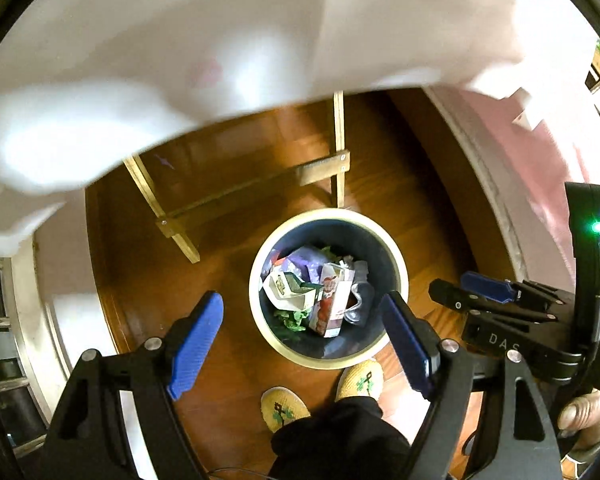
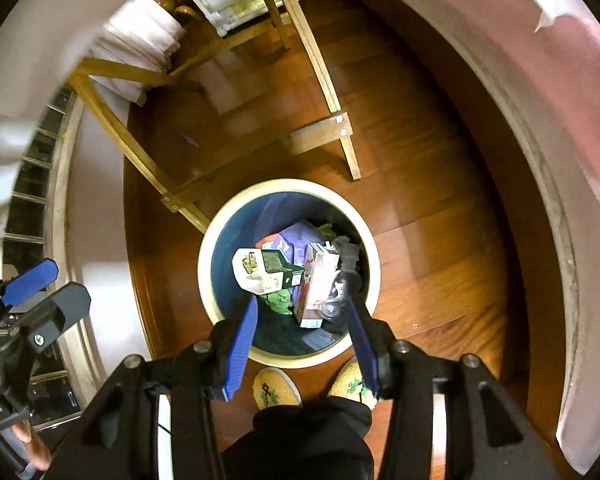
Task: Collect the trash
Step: 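Carry both items over the trash bin and open both tools to drop them, then raise both tools back over the table toward the remaining trash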
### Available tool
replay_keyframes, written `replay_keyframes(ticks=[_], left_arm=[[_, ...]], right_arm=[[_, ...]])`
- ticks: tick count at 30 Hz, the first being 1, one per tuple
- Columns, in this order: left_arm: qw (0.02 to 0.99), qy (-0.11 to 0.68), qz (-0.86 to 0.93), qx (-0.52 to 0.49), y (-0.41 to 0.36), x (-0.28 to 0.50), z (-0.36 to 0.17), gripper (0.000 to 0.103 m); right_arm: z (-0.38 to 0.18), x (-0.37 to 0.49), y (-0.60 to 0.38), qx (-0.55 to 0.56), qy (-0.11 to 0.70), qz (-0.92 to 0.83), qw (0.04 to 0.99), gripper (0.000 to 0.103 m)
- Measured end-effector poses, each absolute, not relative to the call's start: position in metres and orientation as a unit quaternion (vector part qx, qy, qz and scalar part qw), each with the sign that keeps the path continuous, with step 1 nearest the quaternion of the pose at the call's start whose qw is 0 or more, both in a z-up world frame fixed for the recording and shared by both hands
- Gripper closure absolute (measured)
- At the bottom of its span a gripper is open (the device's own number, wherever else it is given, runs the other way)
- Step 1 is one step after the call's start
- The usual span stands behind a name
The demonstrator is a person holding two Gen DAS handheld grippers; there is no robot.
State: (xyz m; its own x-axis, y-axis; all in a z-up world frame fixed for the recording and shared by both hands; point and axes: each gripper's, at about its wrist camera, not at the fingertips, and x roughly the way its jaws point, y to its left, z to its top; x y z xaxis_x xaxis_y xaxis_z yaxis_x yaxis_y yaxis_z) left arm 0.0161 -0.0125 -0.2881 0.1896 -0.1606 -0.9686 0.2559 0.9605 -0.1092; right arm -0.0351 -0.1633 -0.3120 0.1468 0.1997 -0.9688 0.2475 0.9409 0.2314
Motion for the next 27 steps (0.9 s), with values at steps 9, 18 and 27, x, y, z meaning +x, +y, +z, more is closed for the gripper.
replay_keyframes(ticks=[9,18,27], left_arm=[[0.791,0.595,-0.135,0.033,-0.001,0.007,-0.197,0.023],[0.83,0.538,-0.136,0.052,0.01,0.006,-0.07,0.023],[0.851,0.503,-0.145,0.048,0.031,0.007,0.012,0.023]], right_arm=[[-0.224,-0.042,-0.151,0.173,0.623,-0.012,0.763,0.057],[-0.111,-0.046,-0.132,0.173,0.577,-0.008,0.798,0.057],[-0.017,-0.044,-0.115,0.153,0.521,-0.007,0.84,0.056]])
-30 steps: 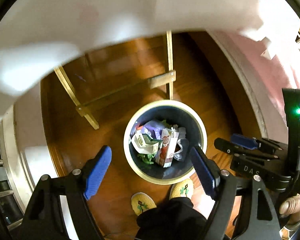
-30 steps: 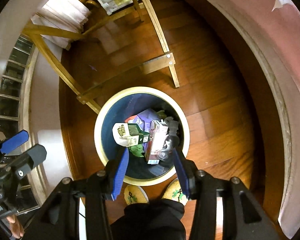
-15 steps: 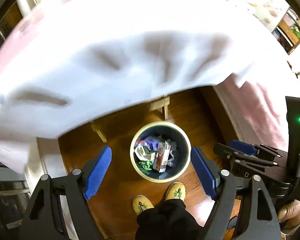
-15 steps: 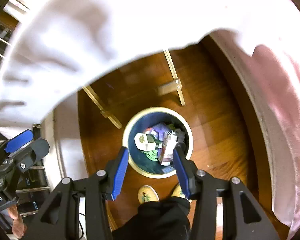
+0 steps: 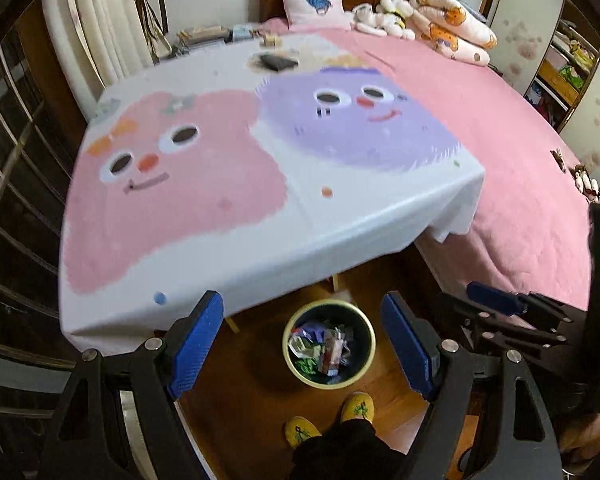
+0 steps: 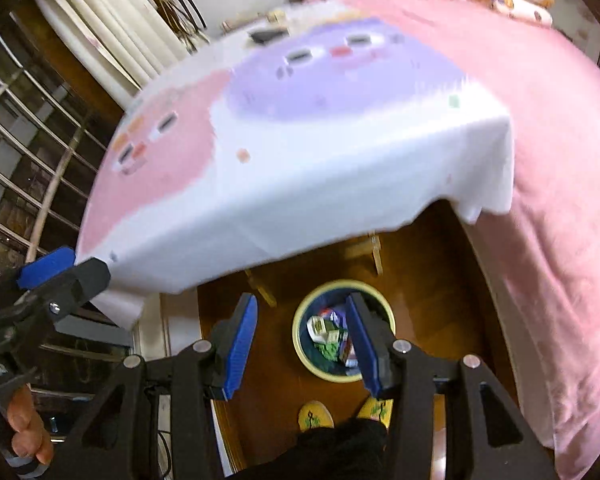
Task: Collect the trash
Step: 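Raise both tools back over the table toward the remaining trash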
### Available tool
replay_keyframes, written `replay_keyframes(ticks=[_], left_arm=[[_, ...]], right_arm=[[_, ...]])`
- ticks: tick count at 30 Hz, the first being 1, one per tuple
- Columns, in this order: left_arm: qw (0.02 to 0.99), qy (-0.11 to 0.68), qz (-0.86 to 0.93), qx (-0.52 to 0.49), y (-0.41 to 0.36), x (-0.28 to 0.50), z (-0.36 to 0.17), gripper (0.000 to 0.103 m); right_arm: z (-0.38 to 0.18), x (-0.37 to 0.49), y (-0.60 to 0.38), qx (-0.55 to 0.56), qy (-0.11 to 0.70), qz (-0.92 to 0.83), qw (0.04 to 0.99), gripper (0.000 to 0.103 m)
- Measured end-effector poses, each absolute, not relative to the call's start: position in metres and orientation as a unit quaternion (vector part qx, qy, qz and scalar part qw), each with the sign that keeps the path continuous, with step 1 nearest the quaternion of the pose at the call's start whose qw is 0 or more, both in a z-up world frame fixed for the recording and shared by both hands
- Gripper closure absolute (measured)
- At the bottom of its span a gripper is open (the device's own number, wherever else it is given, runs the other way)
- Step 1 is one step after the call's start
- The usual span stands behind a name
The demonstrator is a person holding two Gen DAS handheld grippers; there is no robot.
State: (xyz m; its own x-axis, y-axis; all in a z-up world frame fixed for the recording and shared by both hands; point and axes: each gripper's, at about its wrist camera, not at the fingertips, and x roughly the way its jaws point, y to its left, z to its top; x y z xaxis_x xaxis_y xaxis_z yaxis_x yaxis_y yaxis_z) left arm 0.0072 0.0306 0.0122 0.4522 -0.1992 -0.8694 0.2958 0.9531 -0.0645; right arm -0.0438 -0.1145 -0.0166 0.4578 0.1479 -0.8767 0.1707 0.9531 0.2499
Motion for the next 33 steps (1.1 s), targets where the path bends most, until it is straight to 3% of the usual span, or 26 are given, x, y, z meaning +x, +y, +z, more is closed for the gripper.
replay_keyframes(ticks=[19,33], left_arm=[[0.881,0.454,-0.13,0.027,0.05,0.063,0.082,0.023],[0.885,0.465,-0.041,-0.005,0.006,0.208,0.081,0.023]], right_arm=[[0.065,0.017,-0.106,0.105,0.457,-0.005,0.883,0.056],[0.068,0.191,-0.166,0.055,0.46,0.07,0.883,0.056]])
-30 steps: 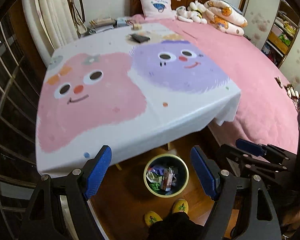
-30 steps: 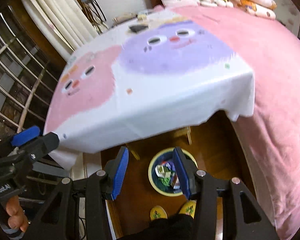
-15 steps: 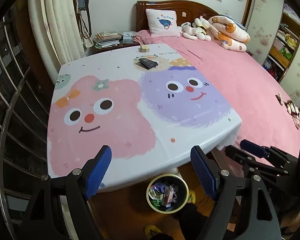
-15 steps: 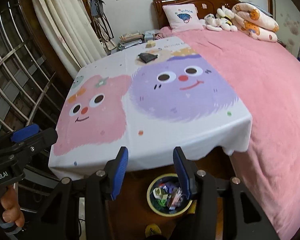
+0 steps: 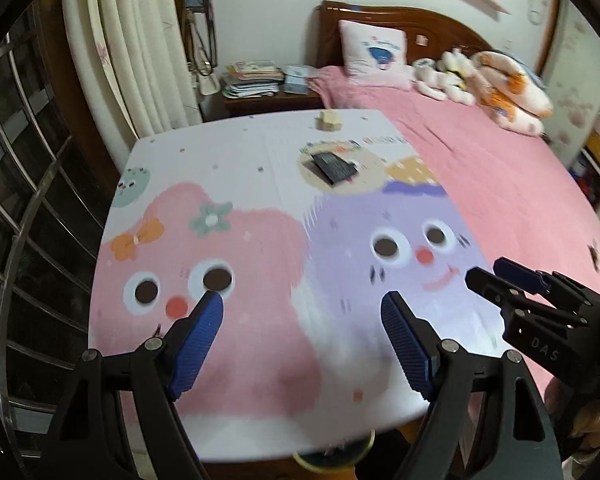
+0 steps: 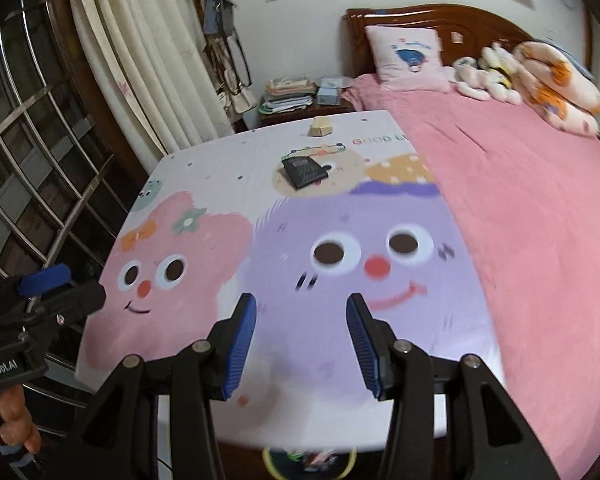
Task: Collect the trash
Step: 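Raise both tools back over the table toward the remaining trash, then grasp the black TALOPN packet with left tool while right tool grasps beige folded paper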
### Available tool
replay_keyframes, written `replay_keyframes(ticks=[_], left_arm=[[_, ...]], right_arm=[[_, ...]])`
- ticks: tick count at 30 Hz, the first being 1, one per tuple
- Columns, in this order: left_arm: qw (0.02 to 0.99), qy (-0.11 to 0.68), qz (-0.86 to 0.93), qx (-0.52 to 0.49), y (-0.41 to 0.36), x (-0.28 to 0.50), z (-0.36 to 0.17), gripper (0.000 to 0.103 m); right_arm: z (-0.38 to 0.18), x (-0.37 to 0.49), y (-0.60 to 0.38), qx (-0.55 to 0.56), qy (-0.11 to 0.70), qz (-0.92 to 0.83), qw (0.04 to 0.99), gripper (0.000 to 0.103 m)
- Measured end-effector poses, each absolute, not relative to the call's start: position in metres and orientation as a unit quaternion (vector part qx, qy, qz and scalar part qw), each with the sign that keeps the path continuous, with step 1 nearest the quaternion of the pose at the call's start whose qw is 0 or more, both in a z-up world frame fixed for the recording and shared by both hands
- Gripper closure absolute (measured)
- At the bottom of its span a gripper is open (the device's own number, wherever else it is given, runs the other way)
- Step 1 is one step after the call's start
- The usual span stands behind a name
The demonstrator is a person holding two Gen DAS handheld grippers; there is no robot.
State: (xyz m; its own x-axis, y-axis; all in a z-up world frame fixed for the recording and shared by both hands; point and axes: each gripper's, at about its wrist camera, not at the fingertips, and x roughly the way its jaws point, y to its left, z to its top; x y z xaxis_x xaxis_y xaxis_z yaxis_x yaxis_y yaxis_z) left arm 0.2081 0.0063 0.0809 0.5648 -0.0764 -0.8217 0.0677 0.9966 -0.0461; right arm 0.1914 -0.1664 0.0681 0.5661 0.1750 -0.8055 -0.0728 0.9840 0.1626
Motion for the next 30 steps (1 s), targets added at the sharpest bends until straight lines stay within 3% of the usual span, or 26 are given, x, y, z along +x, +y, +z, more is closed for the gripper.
replay_keyframes(ticks=[8,15,30], left_arm=[[0.863,0.504,0.002,-0.044,-0.038,0.326,0.058,0.023],[0.832,0.548,0.041,-0.07,-0.069,0.427,0.002,0.023],[0.785,0.597,0.099,-0.135,-0.086,0.532,-0.09,0.023]], right_arm=[[0.044,0.31,-0.215,0.011,0.484,0.131,0.865,0.056],[0.009,0.392,-0.249,0.009,0.494,0.145,0.857,0.056],[-0.046,0.487,-0.273,0.028,0.509,0.146,0.848,0.056]])
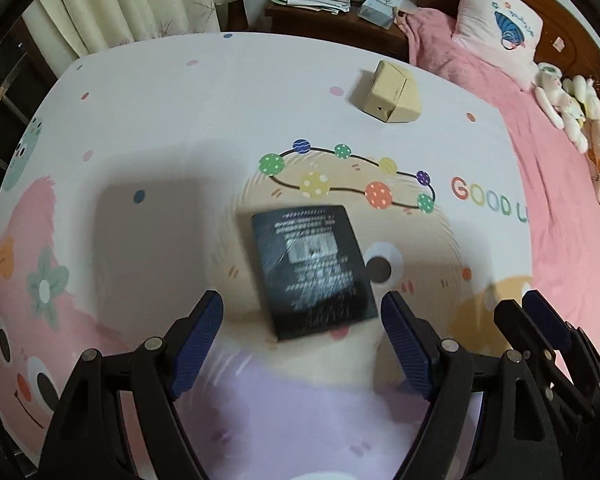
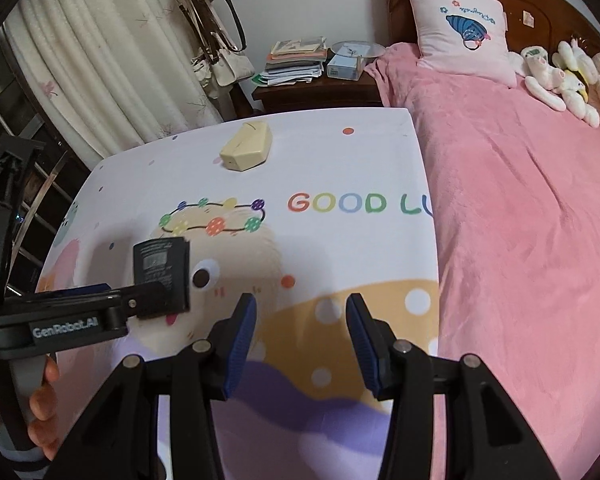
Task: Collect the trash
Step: 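Grasp the black TALOPN packet with left tool while right tool grasps beige folded paper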
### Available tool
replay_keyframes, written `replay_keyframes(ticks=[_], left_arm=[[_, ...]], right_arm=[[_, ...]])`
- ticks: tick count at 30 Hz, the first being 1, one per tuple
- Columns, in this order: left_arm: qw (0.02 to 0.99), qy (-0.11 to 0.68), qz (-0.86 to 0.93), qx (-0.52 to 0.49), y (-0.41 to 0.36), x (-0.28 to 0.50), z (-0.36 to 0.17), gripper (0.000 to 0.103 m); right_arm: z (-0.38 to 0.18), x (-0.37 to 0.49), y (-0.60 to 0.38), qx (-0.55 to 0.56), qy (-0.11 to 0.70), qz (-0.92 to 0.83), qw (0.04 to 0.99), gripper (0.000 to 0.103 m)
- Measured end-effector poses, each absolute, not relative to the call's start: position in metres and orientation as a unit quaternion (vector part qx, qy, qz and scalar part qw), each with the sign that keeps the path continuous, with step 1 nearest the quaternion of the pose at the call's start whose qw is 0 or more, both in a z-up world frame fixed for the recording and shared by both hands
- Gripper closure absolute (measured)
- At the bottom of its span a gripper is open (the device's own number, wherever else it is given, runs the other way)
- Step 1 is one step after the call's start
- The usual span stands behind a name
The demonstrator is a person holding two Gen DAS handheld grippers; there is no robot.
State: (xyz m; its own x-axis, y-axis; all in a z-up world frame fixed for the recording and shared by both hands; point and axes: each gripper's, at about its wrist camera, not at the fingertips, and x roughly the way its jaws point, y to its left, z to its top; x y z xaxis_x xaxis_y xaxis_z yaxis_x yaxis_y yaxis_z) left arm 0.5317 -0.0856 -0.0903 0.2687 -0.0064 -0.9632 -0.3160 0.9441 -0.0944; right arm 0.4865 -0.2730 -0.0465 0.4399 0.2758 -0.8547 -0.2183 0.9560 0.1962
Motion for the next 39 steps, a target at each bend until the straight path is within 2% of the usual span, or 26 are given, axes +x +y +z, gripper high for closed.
replay_keyframes(ticks=[12,14,16,24,32,33,36,39], left_arm=[[0.779,0.603,0.128,-0.112,-0.102,0.551,-0.117,0.023],[0.78,0.601,0.131,-0.113,-0.102,0.552,-0.118,0.028],[0.783,0.598,0.129,-0.112,-0.102,0.551,-0.116,0.041],[0.782,0.598,0.135,-0.112,-0.09,0.55,-0.115,0.042],[0.794,0.572,0.167,-0.121,-0.046,0.546,-0.095,0.042],[0.795,0.569,0.171,-0.123,-0.041,0.546,-0.093,0.042],[0.797,0.559,0.184,-0.135,-0.019,0.542,-0.084,0.042],[0.798,0.55,0.198,-0.147,0.001,0.536,-0.079,0.042]], right_arm=[[-0.052,0.504,-0.272,0.023,0.507,0.157,0.847,0.056],[-0.053,0.506,-0.27,0.022,0.508,0.159,0.846,0.056],[-0.053,0.509,-0.269,0.022,0.509,0.161,0.846,0.056],[-0.052,0.524,-0.255,0.023,0.508,0.174,0.843,0.056],[-0.053,0.557,-0.223,0.03,0.507,0.195,0.839,0.056],[-0.053,0.56,-0.219,0.029,0.505,0.197,0.84,0.053],[-0.054,0.573,-0.205,0.018,0.498,0.203,0.843,0.036],[-0.059,0.586,-0.192,-0.001,0.491,0.204,0.847,0.034]])
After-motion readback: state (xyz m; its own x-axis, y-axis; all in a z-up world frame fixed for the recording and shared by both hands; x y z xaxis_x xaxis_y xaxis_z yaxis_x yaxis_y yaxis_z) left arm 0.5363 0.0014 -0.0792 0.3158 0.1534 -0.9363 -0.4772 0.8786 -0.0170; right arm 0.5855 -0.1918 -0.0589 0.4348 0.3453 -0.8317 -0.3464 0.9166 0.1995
